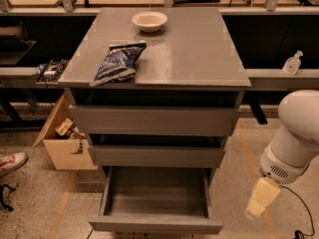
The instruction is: Close bottom drawer
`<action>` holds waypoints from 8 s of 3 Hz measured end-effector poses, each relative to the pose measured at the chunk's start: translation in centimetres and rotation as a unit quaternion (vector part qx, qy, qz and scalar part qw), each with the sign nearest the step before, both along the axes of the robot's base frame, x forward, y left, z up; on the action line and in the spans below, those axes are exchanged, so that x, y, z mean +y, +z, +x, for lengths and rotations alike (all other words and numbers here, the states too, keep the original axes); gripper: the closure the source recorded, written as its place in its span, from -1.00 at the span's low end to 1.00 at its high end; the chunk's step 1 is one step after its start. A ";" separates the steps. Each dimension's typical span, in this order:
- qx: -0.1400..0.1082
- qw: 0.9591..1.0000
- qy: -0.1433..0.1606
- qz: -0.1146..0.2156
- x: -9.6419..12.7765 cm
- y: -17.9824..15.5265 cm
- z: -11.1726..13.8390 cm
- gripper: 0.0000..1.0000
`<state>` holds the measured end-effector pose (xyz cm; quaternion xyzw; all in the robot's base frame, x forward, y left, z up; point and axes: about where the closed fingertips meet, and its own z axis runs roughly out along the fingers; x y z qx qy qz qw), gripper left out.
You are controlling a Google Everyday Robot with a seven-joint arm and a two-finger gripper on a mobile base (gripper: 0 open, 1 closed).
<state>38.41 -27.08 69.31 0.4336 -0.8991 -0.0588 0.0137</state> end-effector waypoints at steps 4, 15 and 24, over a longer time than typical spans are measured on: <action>0.232 0.953 -0.190 -0.038 1.5 -27.4 -10.0 -1.00; 0.097 0.947 -0.107 0.287 18.7 -52.4 -0.8 1.00; -0.162 0.918 0.009 0.362 27.9 -51.4 16.8 1.00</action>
Offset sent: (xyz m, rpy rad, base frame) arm -0.0866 0.0070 -0.2930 -0.1505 0.5043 -0.4190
